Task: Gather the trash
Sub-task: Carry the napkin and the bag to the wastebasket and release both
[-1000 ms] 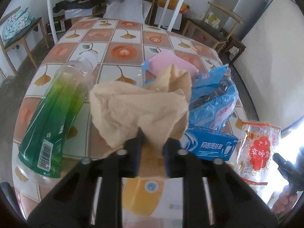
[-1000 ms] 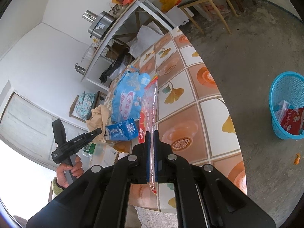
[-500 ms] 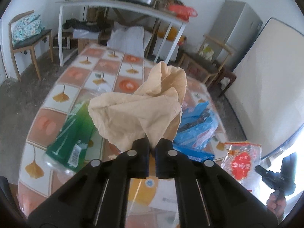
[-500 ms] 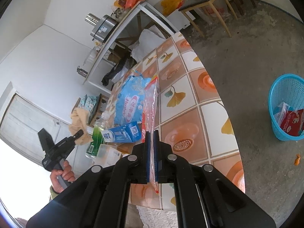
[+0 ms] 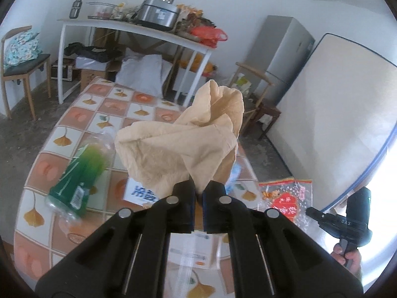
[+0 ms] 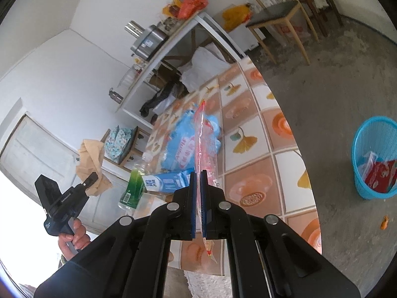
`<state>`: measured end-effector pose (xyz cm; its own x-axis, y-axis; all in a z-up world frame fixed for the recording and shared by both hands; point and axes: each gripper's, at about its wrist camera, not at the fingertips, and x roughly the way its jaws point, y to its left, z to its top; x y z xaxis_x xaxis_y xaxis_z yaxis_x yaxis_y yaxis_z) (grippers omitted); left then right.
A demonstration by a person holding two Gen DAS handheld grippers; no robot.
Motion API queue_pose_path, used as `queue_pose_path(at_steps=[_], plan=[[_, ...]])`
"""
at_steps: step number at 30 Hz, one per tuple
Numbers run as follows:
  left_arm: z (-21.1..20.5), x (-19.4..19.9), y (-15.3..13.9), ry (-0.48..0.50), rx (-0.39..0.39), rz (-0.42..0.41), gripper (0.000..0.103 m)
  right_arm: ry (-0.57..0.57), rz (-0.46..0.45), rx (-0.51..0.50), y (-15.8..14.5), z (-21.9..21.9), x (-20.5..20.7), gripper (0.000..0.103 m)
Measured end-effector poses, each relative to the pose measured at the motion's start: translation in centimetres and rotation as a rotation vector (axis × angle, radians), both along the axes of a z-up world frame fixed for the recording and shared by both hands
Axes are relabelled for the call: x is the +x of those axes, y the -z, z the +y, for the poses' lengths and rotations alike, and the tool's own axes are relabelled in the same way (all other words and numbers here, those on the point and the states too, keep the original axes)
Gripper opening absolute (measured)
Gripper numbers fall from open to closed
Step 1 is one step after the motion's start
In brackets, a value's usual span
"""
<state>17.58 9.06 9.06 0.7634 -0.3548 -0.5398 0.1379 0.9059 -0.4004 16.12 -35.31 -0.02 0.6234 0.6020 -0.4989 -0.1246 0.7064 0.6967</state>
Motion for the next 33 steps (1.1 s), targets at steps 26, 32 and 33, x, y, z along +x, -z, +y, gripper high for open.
queue_pose_path(at_steps=[26,32,33], plan=[[-23.5,3.6,0.2,0.504,0.052,0.106,0.003,0.440,-0.071,0.031,0.3,-17.2,-9.3,0.003],[-34.3,5.9,4.7,0.665,0.110,0.264,0.003,0.582,-0.003,0.023,4.2,-22.9,-11.9,0.003],[-36.1,6.0,5.7,0.681,0.130,0.288,0.003,0.598,0.013,0.021,4.9,-23.6,-12.1,0.003]])
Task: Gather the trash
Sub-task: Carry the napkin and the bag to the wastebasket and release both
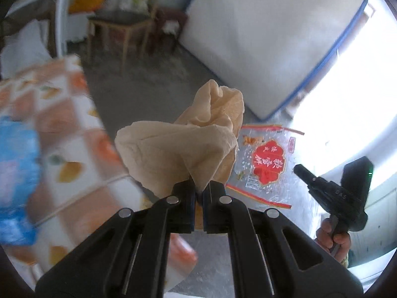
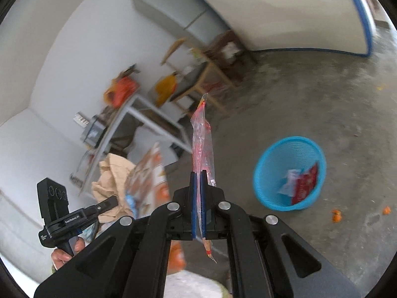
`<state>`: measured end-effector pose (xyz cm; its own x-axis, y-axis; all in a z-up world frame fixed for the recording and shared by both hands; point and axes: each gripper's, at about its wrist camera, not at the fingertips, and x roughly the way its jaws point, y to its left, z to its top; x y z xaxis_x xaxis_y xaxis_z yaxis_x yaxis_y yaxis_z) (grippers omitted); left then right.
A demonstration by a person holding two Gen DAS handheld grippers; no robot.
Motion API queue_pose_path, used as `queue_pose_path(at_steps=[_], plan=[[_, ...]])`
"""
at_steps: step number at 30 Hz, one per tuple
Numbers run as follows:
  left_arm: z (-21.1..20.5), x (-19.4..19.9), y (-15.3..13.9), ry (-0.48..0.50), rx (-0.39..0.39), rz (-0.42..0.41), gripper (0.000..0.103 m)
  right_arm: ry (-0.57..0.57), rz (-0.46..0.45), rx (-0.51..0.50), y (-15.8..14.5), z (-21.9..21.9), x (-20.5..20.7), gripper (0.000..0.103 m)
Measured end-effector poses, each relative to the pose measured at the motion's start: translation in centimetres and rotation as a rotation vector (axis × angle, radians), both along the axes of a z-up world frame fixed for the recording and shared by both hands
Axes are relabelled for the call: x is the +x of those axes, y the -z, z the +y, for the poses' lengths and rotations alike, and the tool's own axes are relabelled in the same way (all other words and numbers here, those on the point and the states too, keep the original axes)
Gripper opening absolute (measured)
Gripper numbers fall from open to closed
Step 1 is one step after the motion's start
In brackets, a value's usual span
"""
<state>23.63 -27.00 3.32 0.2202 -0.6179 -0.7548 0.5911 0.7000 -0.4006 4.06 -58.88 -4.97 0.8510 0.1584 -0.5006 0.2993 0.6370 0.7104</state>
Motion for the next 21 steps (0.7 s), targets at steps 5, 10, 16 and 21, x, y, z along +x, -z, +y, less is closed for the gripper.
queue_pose_path(at_steps=[5,10,16,21], plan=[[-8.4,2.0,6.2,0.091,0.139,0.104,0.003,0.060,0.089,0.043,4.2,-3.6,0.8,0.003],[-14.5,4.7,12.9,0.146,0.264,0.224,0.003,0.081,0.179,0.056,8.2,-5.3,3.6,0.003],[-18.5,7.5,19.8,0.122,0.346,0.362,0.003,0.088,0.278,0.077,13.4,-6.8,8.3,0.003],[-20.5,9.2,21.7,0.091,0.356,0.390,0.009,0.090,0.325,0.064,16.2,-7.9,12.3,0.005]])
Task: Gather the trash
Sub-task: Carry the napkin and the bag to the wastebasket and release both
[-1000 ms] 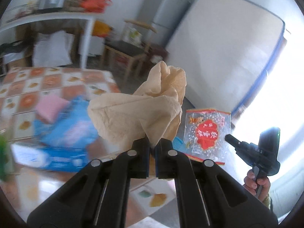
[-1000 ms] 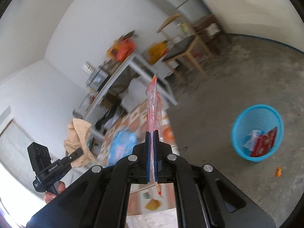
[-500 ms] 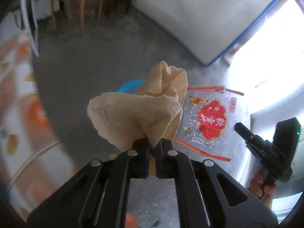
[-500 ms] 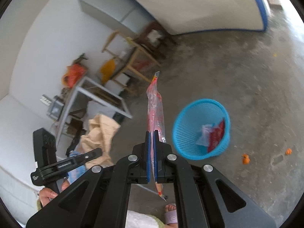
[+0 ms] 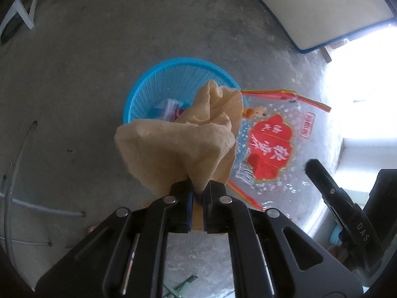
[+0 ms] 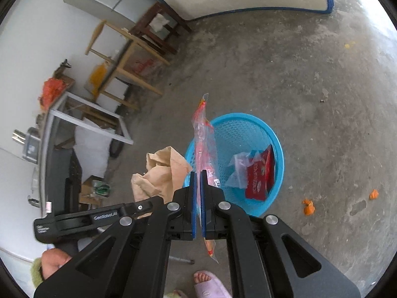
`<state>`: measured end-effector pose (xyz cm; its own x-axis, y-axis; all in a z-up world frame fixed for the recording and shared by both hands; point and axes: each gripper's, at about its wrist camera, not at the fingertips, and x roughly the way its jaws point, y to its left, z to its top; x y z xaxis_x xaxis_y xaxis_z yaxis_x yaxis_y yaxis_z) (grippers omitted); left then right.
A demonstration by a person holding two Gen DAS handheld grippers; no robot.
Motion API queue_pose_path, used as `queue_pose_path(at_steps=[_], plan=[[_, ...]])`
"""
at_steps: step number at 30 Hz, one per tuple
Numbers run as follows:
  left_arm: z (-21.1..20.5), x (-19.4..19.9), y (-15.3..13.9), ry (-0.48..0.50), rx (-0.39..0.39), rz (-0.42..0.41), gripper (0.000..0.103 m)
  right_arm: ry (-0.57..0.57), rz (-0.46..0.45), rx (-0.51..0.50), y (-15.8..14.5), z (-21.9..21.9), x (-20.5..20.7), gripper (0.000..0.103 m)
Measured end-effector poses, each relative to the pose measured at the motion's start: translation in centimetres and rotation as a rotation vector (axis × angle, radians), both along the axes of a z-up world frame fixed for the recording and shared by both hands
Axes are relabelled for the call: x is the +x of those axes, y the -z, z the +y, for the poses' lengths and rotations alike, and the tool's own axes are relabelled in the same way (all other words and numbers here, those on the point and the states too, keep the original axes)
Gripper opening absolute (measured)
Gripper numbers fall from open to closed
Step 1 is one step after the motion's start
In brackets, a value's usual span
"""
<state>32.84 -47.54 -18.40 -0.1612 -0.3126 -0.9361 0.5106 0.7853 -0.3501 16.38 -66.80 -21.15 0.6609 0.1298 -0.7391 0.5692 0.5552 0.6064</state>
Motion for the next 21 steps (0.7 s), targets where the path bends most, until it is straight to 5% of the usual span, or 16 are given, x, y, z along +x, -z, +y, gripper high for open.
queue_pose_path(at_steps=[1,2,3,5,11,18,21], plan=[[-0.5,0.3,0.1,0.000,0.005,-0.004,0.026,0.001,0.007,0.007,0.6,-0.3,0.7,0.005],[-0.6,0.6,0.3,0.005,0.022,-0.013,0.056,0.005,0.031,0.016,1.7,-0.7,1.6,0.006],[-0.9,0.9,0.4,0.007,0.049,-0.029,0.064,0.014,0.068,0.025,3.0,-1.1,2.3,0.017],[-0.7,1.3,-0.3,-0.017,0.026,-0.054,0.066,0.041,0.125,0.042,5.4,-1.7,3.0,0.041],[1.1,1.0,-3.6,-0.055,-0.083,-0.053,0.066,0.120,0.154,0.050,7.3,-2.2,0.8,0.043],[4.8,-0.2,-11.2,-0.055,-0.206,-0.128,0.066,0.087,0.108,-0.019,3.5,-0.9,-2.8,0.044],[7.9,-2.3,-15.7,-0.034,-0.264,-0.203,0.066,0.049,0.077,-0.056,1.0,0.3,-4.2,0.053]])
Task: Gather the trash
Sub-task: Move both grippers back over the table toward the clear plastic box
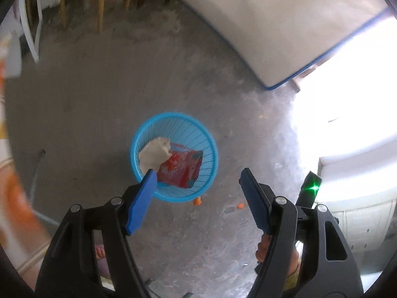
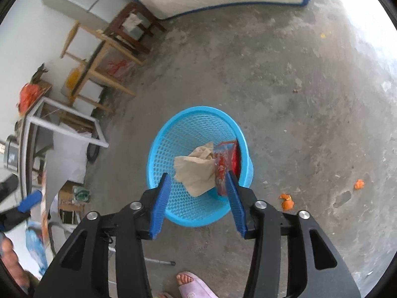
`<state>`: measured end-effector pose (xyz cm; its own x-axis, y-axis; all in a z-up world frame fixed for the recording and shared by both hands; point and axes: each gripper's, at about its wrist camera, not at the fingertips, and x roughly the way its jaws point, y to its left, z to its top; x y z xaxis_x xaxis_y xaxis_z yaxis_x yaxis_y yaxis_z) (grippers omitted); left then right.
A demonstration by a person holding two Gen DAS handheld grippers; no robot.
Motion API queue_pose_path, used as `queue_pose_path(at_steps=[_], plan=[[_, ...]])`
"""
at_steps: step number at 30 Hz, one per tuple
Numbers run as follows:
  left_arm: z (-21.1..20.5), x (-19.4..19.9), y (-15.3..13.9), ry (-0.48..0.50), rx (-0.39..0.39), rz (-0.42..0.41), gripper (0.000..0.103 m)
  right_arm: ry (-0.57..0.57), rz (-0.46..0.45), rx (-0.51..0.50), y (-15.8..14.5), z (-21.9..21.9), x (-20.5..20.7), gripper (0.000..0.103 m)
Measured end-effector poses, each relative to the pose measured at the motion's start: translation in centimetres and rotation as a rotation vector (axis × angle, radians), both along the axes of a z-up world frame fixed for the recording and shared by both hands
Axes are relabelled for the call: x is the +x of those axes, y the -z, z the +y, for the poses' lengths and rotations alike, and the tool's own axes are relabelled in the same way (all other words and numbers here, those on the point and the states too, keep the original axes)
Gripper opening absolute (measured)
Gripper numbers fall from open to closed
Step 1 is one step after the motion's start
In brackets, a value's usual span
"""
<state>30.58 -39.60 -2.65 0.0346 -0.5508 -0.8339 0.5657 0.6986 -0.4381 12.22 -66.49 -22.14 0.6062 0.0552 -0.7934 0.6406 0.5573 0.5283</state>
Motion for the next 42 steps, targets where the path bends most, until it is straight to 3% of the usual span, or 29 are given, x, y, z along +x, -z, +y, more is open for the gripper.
queue_pose_path(at_steps=[4,7,10,13,20,25,31,36,39,42], plan=[[5.5,-3.9,-4.9,0.007,-0.058,-0.113,0.067,-0.073,-0.088,-0.013,-3.4,2.3,-2.3,0.070],[9.8,-7.4,-6.8,0.012,-0.089,-0.153,0.076,-0.106,-0.141,0.061,-4.8,3.6,-3.3,0.072],[13.9,-10.2,-7.2,0.001,-0.097,-0.181,0.077,-0.150,-0.138,0.028,-7.1,5.8,-3.8,0.078],[18.5,-12.9,-7.0,-0.054,-0.082,-0.240,0.078,-0.219,-0.092,-0.110,-10.2,8.6,-2.8,0.083],[28.5,-16.2,-6.6,-0.296,-0.105,-0.329,0.084,-0.430,-0.052,-0.443,-16.6,18.3,1.0,0.094],[34.4,-18.8,-6.7,-0.359,-0.141,-0.359,0.086,-0.554,-0.039,-0.606,-19.6,25.6,3.3,0.095],[41.9,-22.4,-7.6,-0.473,-0.128,-0.445,0.092,-0.680,-0.151,-0.755,-24.1,34.3,4.2,0.096],[47.8,-23.5,-7.7,-0.581,-0.119,-0.513,0.095,-0.848,-0.282,-0.707,-26.3,40.2,4.4,0.096],[50.4,-22.0,-6.8,-0.627,-0.107,-0.467,0.094,-0.933,-0.329,-0.648,-26.5,42.9,4.4,0.096],[51.9,-19.3,-5.5,-0.673,-0.075,-0.380,0.094,-0.989,-0.312,-0.625,-26.3,45.0,4.7,0.096]])
